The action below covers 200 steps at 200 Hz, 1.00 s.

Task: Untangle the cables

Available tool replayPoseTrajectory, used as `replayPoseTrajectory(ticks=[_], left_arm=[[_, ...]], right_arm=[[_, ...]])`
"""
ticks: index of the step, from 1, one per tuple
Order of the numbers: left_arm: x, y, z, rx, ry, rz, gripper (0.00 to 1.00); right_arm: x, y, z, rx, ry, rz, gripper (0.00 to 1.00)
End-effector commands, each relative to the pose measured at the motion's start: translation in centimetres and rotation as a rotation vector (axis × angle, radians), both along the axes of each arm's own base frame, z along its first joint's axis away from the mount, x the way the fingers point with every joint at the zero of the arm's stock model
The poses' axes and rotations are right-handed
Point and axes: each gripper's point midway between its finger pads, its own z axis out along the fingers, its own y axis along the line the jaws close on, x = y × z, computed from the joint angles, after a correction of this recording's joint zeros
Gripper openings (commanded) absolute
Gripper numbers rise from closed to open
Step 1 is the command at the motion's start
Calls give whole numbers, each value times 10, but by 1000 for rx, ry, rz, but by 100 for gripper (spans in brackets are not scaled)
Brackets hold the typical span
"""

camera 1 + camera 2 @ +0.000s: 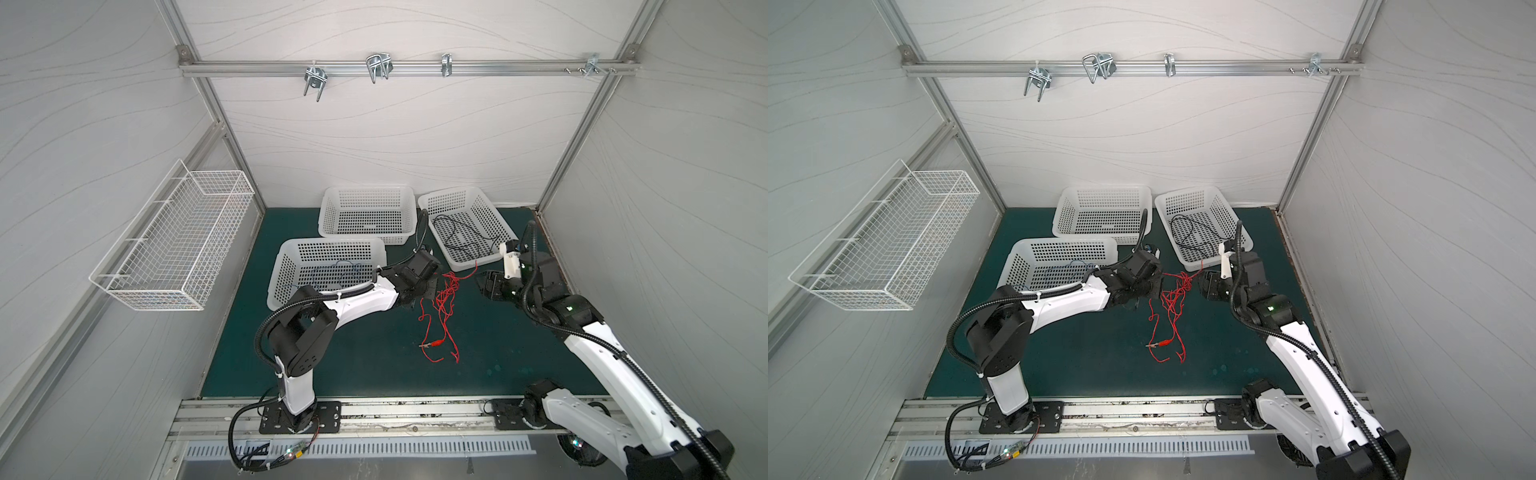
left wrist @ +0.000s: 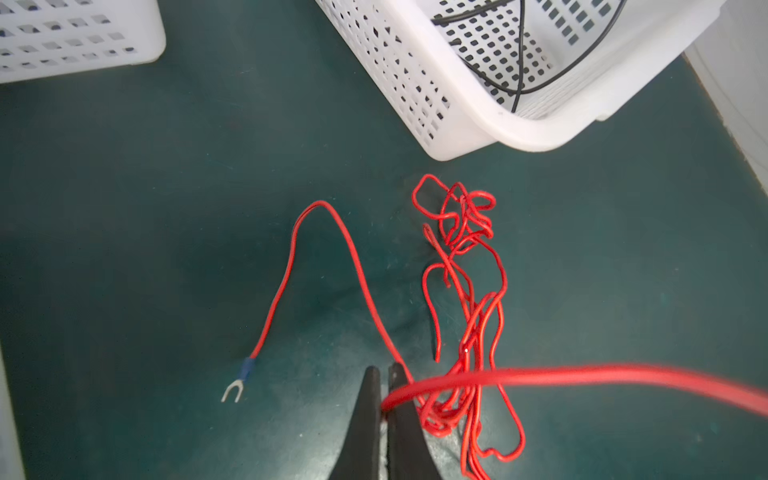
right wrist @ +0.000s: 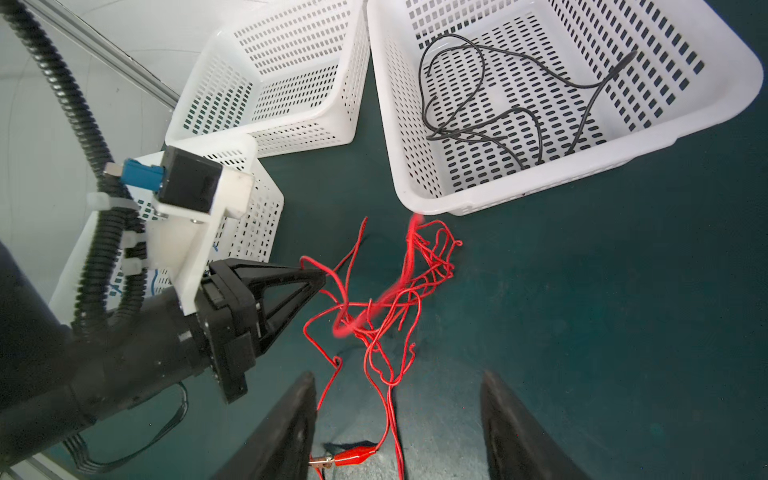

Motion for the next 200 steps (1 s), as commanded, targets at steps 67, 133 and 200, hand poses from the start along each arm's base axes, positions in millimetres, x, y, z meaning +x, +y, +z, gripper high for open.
replayPoseTrajectory(ticks=[67, 133, 200], left_arm=[[-14, 10, 110, -138, -169, -42, 0], [-34, 7, 158, -273, -208, -118, 0], [-41, 8, 182, -338, -233, -134, 0]], right_arm=[[3, -4, -27, 98, 50, -36, 66], [-6, 39, -36, 180, 46, 183, 68], [-1, 80, -62, 127, 95, 236, 67]])
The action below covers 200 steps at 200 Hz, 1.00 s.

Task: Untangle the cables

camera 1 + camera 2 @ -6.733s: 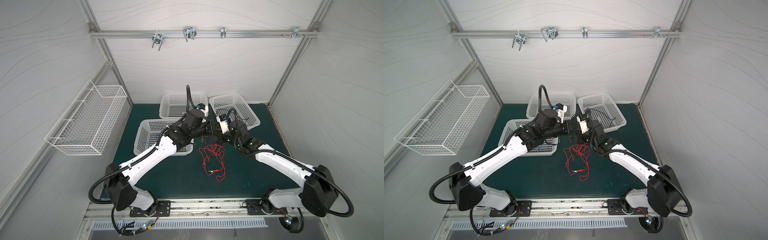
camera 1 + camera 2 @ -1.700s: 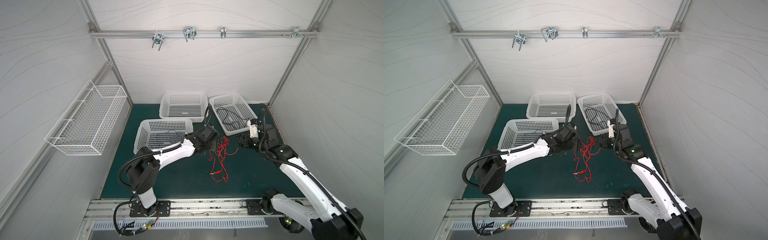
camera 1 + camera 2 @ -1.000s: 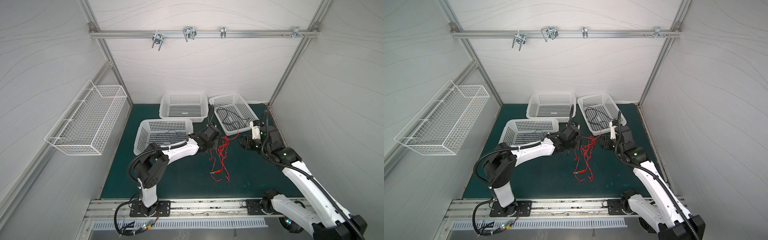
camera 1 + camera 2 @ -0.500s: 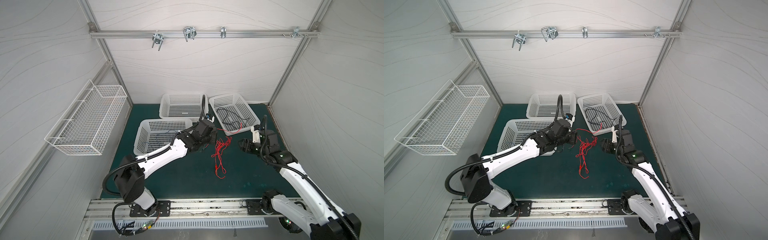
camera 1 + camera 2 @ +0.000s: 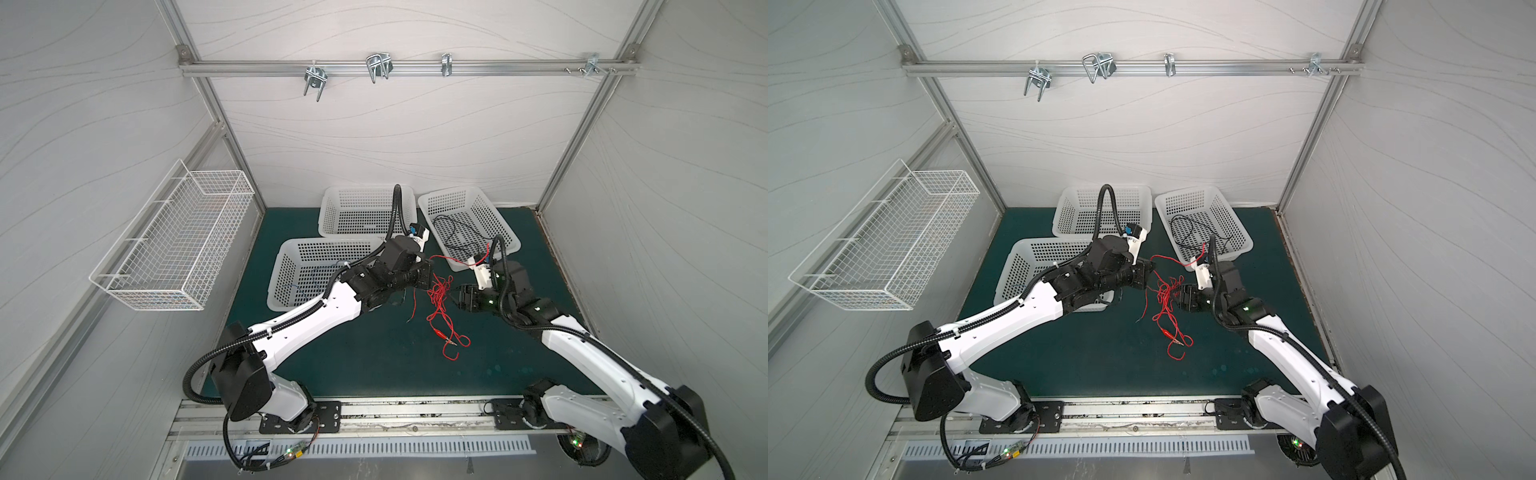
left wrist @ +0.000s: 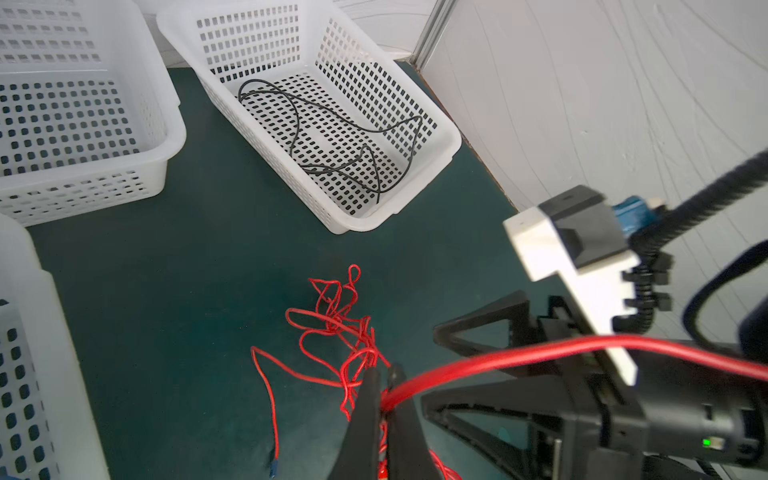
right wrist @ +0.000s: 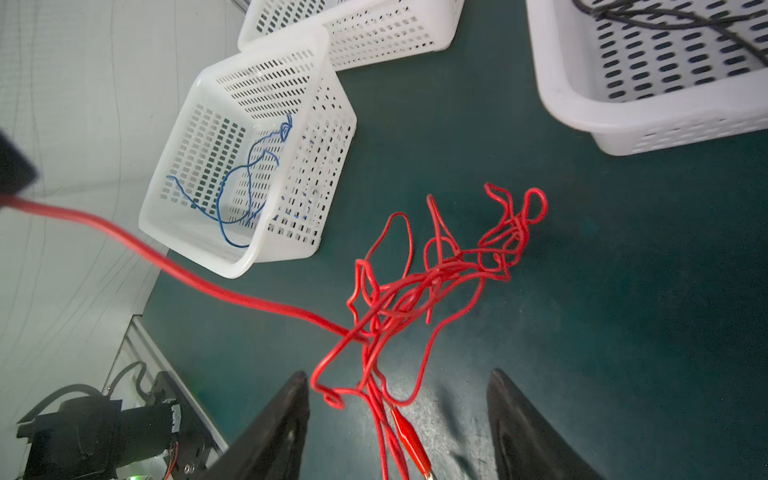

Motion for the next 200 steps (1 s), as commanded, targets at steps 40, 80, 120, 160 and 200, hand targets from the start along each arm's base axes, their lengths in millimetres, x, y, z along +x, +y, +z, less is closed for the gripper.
replayPoseTrajectory(ticks=[40, 80, 120, 160, 200], left_arm=[[3, 16, 7, 15, -26, 78, 0], [2, 36, -31, 99, 35, 163, 0], [1, 49, -52, 167, 71, 208, 0], [3, 53, -54, 191, 72, 229, 0], [2, 56, -59, 213, 83, 234, 0]], right_arm=[[18, 11, -26, -36, 39, -56, 66], [21, 22, -38, -63, 60, -43, 65], [30, 37, -50, -83, 76, -31, 65], [38, 56, -63, -106, 95, -1, 63], [47, 69, -87, -152, 143, -5, 57]])
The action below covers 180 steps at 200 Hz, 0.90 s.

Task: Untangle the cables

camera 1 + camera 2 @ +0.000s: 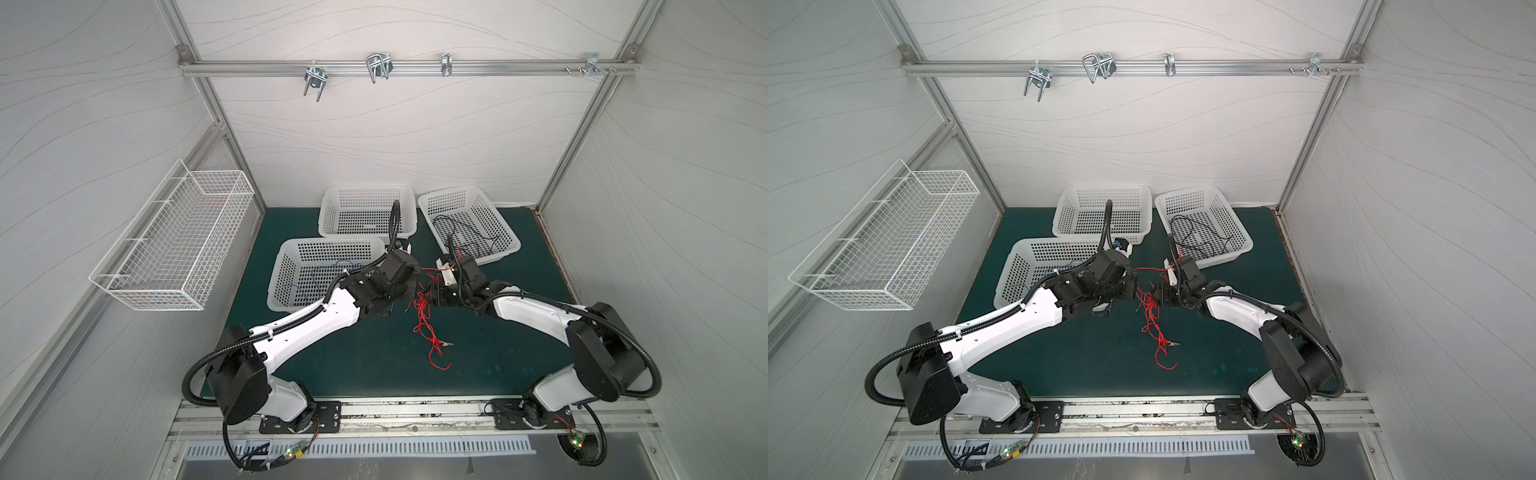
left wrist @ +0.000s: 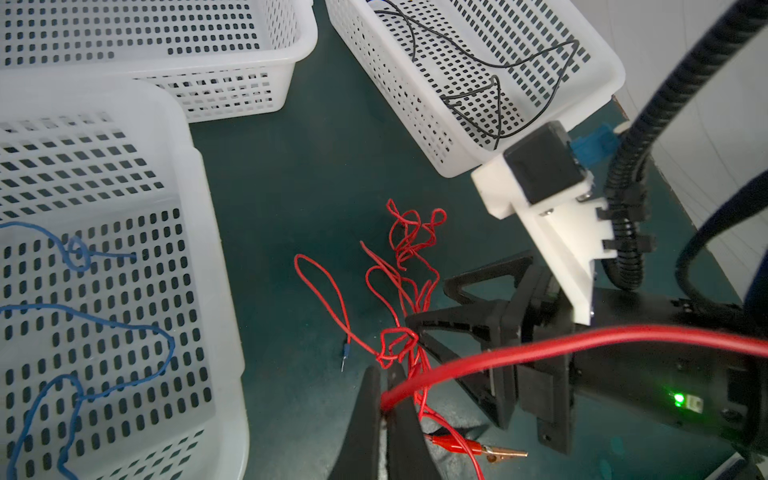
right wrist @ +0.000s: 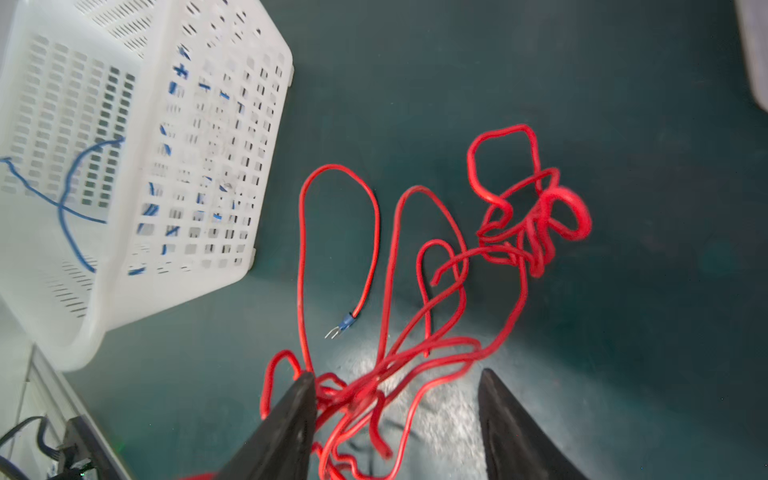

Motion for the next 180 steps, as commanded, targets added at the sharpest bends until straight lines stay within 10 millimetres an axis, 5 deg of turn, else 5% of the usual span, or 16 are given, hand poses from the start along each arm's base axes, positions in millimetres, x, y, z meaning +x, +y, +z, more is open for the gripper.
replayPoseTrajectory(ticks=[1, 30, 63, 136, 180], left_arm=[[5, 0, 6, -4, -12, 27, 0], [3, 5, 7, 6, -12, 38, 0], [1, 17, 14, 23, -39, 66, 0], [10, 56, 38, 127, -101, 163, 0], [16, 82, 77, 119, -180, 207, 0]], right_arm=[[9, 7, -11, -23, 11, -20, 56], [13, 9, -35, -56, 69, -38, 33], [10, 3, -41, -82, 74, -56, 0], [4, -58, -13, -156, -20, -151, 0], [6, -102, 1, -165, -69, -233, 0]])
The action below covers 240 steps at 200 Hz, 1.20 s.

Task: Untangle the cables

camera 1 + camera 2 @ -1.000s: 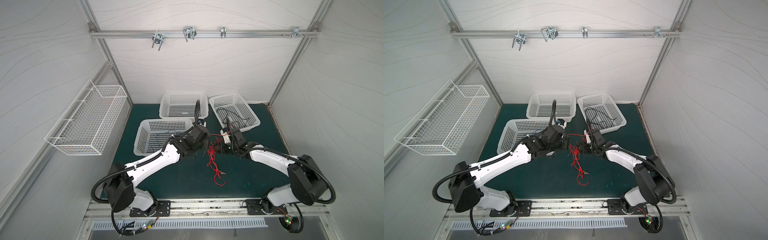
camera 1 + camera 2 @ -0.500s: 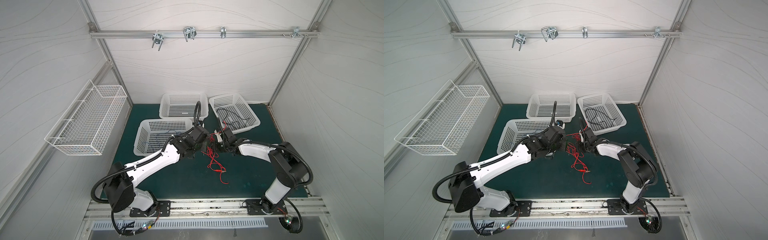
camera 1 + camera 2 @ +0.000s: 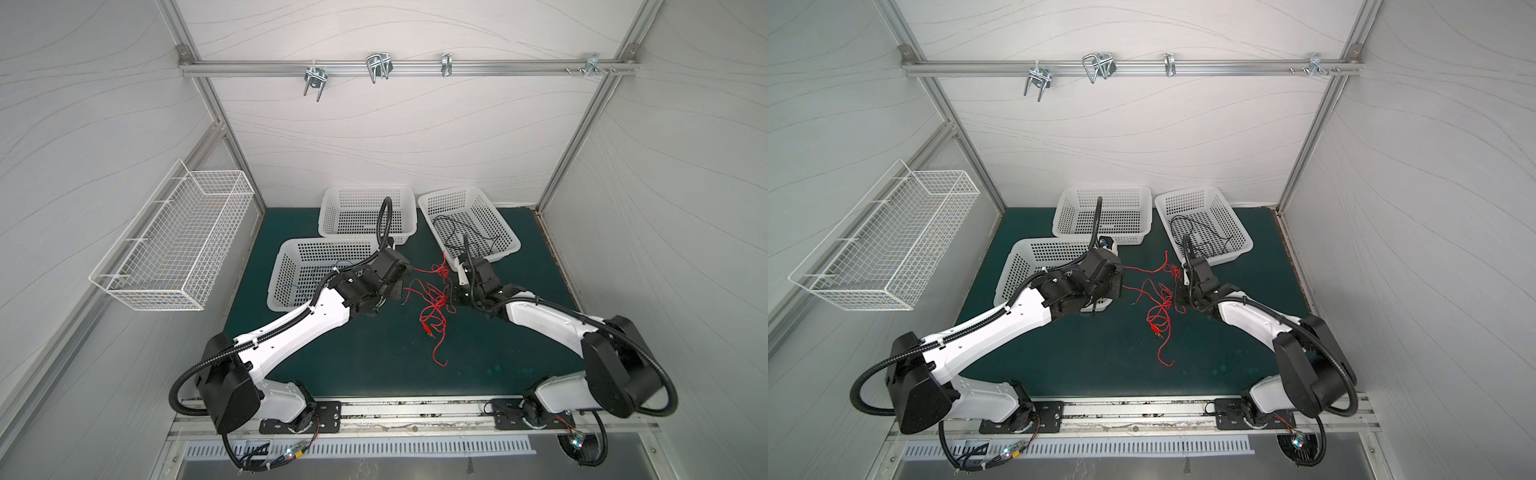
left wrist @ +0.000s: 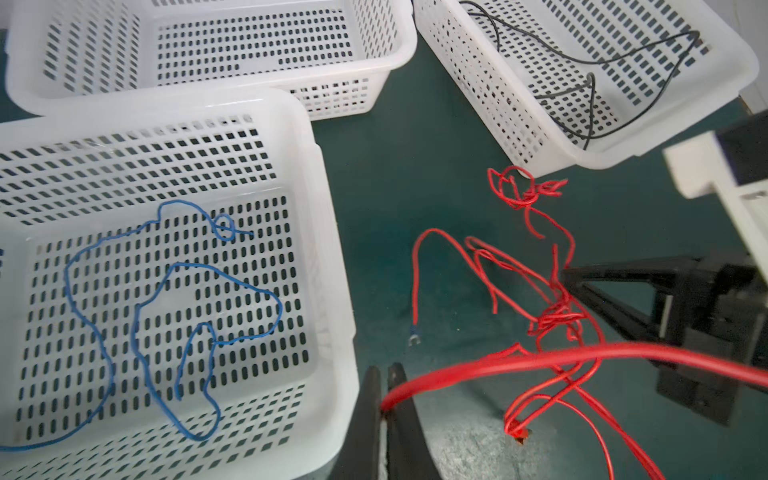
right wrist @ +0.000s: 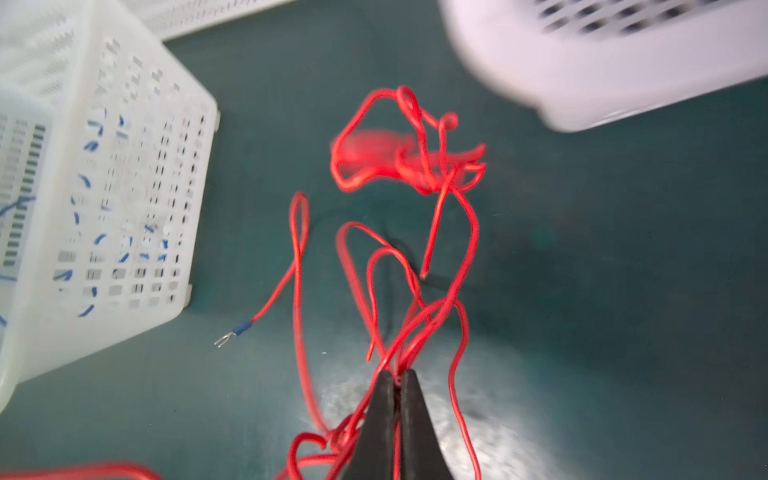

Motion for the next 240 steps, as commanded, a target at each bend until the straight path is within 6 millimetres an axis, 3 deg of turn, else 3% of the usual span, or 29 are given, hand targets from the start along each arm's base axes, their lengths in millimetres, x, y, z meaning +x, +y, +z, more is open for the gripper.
replayPoseTrajectory(ticks=[1, 47, 85, 182, 214, 240], left_arm=[[11, 23, 60, -13, -150, 66, 0], [4, 54, 106, 9, -256, 114, 0], [-10, 84, 131, 36, -328, 173, 0], [-57, 160, 170, 65, -457, 334, 0], [-68, 172, 180, 39, -485, 356, 0], [-66, 159, 176, -19, -478, 307, 0]], right_arm=[[-7, -32, -9, -92, 14, -40, 0], [-11, -53, -15, -114, 25, -80, 0], [-10, -73, -22, -140, 44, -138, 0], [-6, -122, -30, -148, 98, -297, 0], [-4, -126, -26, -145, 104, -311, 0], [-2, -112, -17, -97, 93, -259, 0]])
